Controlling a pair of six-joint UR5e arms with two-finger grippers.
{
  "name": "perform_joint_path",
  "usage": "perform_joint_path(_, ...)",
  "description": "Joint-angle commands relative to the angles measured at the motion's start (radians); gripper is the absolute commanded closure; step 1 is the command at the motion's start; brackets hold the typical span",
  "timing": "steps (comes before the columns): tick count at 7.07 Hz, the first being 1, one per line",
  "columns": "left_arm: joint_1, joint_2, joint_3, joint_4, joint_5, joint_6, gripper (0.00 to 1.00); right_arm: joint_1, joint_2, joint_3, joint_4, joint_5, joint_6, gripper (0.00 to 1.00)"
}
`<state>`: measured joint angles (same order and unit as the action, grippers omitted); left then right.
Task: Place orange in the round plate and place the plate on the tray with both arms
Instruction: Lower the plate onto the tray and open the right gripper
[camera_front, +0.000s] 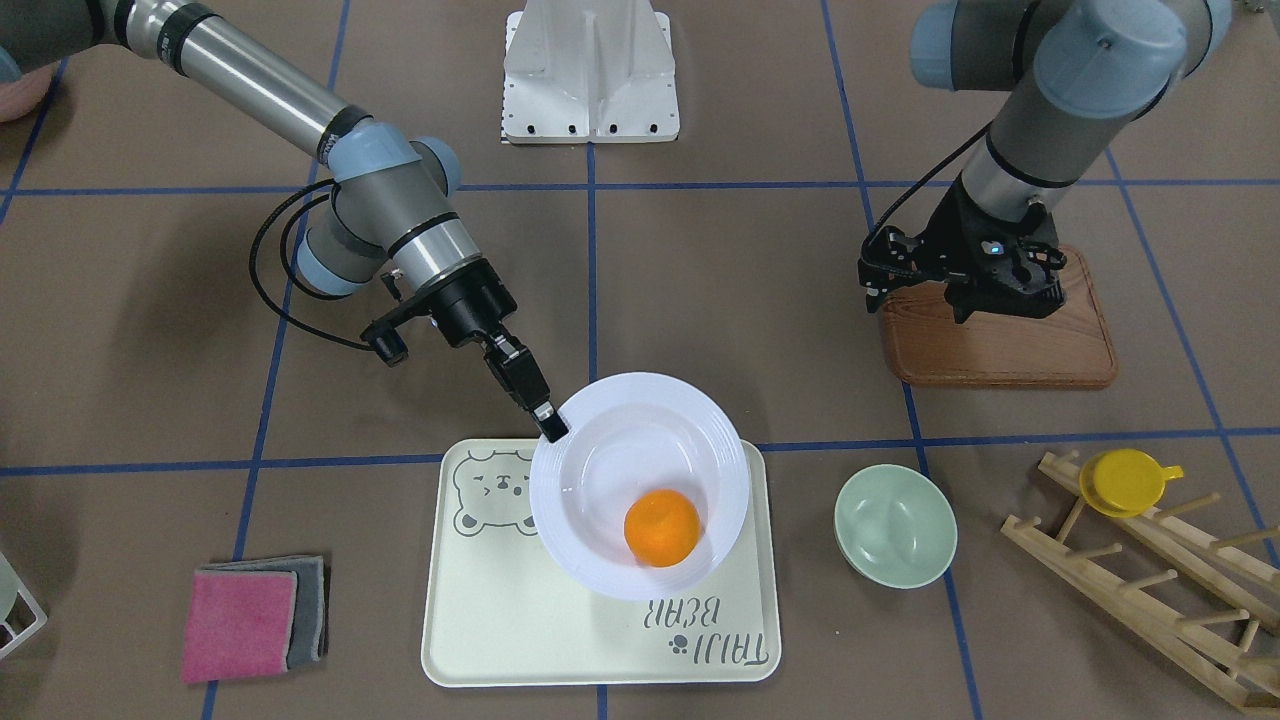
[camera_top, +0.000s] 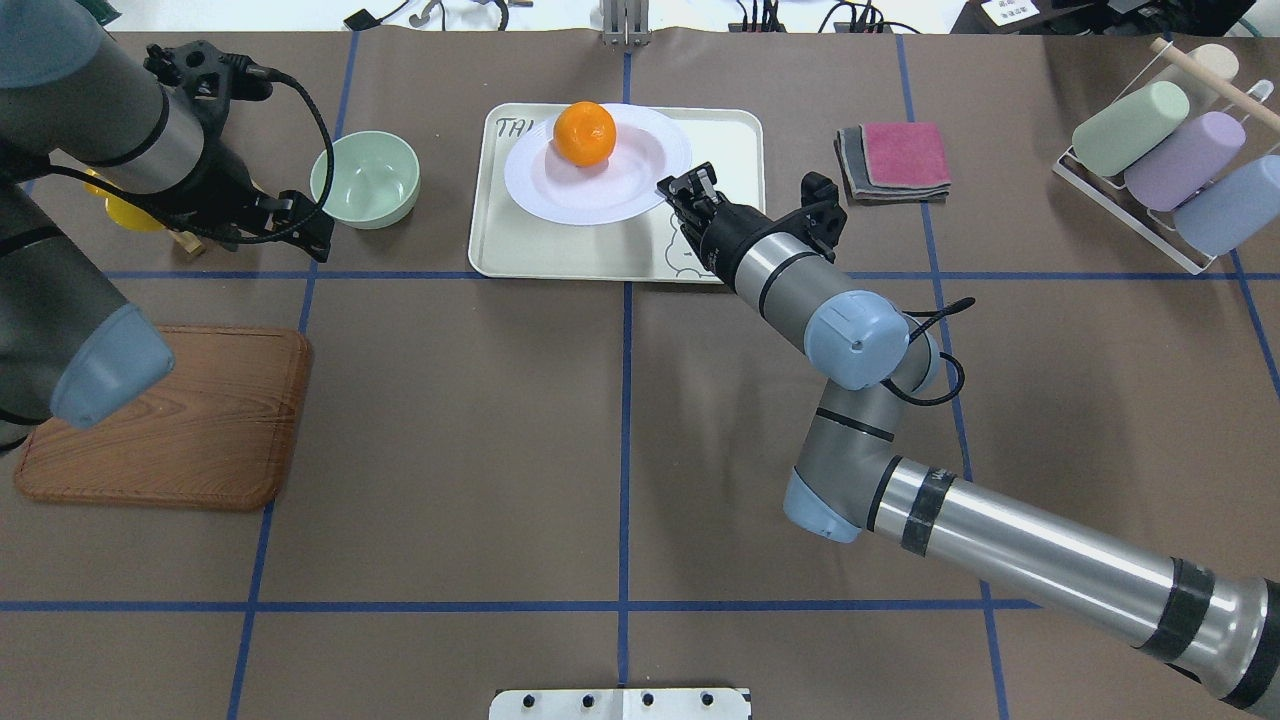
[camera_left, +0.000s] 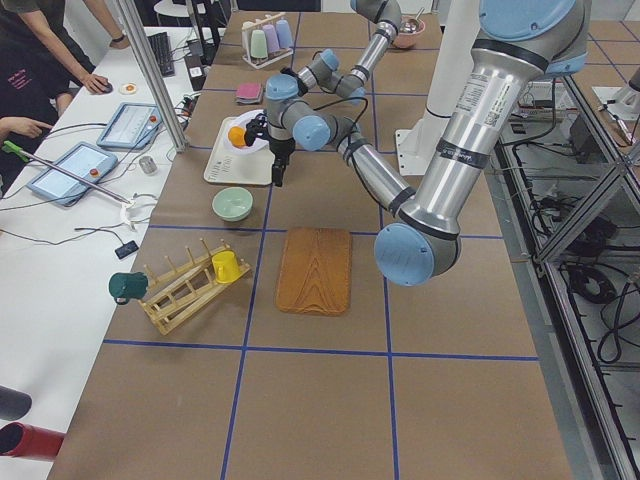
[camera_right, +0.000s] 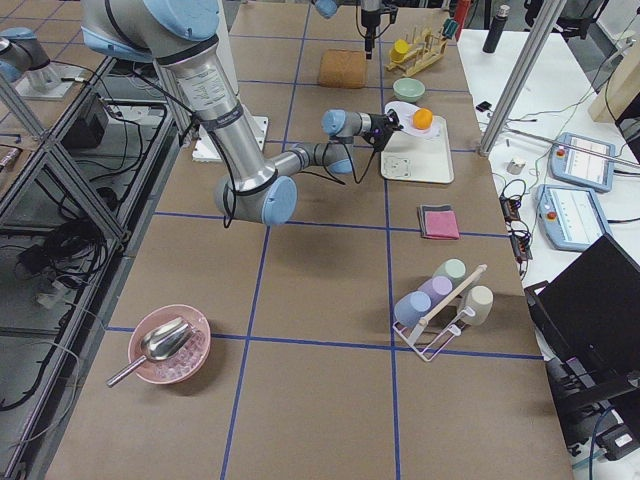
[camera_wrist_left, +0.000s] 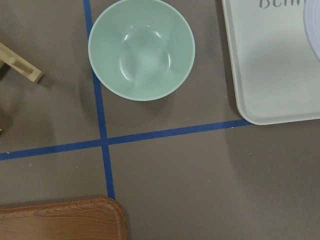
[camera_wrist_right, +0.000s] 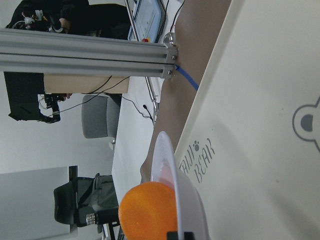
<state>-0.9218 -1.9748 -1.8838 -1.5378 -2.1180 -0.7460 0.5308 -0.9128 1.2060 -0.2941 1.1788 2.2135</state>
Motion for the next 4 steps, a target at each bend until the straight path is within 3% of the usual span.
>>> perform_joint_path(1, -0.002, 0.002, 0.003, -0.001, 0.004, 0.005, 0.03, 0.000, 0.037, -0.025, -0.135, -0.044, 0.043, 1.00)
perform_joint_path(4, 0.000, 0.007, 0.003, -0.001, 0.004, 0.005, 0.03, -0.023, 0.045, -0.040, -0.161, -0.068, 0.045, 1.00)
